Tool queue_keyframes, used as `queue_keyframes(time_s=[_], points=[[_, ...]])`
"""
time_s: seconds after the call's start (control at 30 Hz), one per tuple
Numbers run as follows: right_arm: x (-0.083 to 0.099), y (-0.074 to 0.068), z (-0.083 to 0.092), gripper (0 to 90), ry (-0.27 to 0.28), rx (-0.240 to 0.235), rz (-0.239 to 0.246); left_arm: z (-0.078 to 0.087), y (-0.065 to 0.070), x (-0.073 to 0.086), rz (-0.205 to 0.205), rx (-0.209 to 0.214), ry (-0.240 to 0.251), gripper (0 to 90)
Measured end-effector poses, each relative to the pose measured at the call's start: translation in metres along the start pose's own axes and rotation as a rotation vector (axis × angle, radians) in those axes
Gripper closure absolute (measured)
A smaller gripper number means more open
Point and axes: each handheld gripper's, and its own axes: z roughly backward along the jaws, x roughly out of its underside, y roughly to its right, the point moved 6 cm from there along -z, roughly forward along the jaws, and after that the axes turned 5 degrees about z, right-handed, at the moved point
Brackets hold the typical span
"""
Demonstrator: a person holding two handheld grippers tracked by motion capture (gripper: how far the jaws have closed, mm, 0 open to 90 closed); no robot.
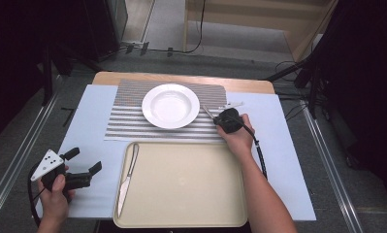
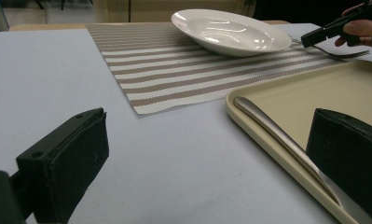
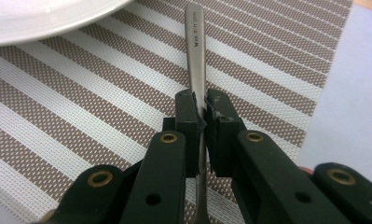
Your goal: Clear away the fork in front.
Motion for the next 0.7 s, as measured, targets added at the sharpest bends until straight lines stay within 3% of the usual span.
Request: queue_keyframes(time_s=[0.37, 0.7], points=[[-0.005, 0.007, 0.022, 85.4, 0.098, -0.005, -0.011, 0.000, 0.001, -0.001, -0.001, -0.005, 0.003, 0.0], [-0.004, 0.000, 0.042, 85.3, 0.159, -0.015, -0.015, 0.000, 0.007, -0.008, -0.027, -0.023, 0.007, 0.0]])
